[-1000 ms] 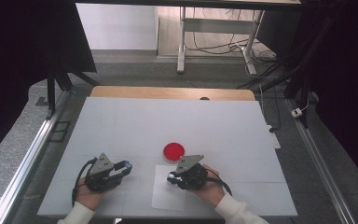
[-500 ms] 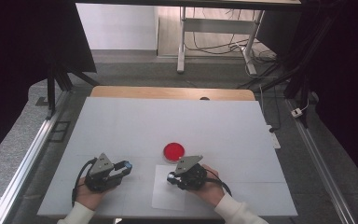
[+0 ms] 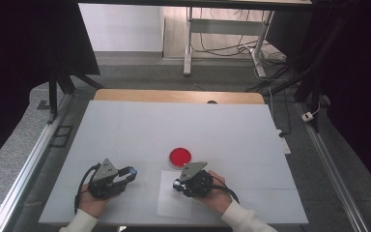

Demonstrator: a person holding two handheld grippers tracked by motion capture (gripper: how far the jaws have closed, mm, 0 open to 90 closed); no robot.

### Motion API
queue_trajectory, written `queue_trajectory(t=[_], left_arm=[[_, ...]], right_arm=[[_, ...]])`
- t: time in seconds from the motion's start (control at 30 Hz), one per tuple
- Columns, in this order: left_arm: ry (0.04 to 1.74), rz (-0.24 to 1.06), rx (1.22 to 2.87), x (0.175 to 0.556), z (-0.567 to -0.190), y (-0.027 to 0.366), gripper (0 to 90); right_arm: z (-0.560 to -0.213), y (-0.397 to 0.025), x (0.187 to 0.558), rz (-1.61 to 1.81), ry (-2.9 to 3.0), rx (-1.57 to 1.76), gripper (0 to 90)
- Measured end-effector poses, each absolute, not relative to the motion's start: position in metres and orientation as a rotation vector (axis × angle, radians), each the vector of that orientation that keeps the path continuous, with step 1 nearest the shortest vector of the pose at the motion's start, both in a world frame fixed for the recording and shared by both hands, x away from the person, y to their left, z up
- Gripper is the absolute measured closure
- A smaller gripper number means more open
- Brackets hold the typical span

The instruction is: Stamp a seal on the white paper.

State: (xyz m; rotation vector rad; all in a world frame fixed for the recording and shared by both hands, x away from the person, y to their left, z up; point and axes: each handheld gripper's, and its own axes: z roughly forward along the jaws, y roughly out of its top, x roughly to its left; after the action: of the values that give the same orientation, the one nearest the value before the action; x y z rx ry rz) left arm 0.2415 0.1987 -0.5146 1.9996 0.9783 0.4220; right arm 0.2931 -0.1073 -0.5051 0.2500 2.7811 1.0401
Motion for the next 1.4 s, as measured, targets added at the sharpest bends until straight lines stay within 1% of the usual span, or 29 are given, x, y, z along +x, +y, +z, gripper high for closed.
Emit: queue_trajectory(t=[0.7,1.17,1.4], left_arm=[[0.981,0.429,1.999,0.2410,-0.5143,0.1976,65.2],[0.982,0.429,1.997,0.2405,-0.5140,0.1977,65.2],[0.984,0.429,1.998,0.2407,-0.5141,0.1975,65.2]], right_arm=[[-0.5035,-0.1042,0.2927,0.978,2.797,0.247,75.6],[-0.5078,-0.1091,0.2935,1.055,2.782,0.271,75.8],[-0.5071,-0.1081,0.2940,1.040,2.789,0.245,75.8]])
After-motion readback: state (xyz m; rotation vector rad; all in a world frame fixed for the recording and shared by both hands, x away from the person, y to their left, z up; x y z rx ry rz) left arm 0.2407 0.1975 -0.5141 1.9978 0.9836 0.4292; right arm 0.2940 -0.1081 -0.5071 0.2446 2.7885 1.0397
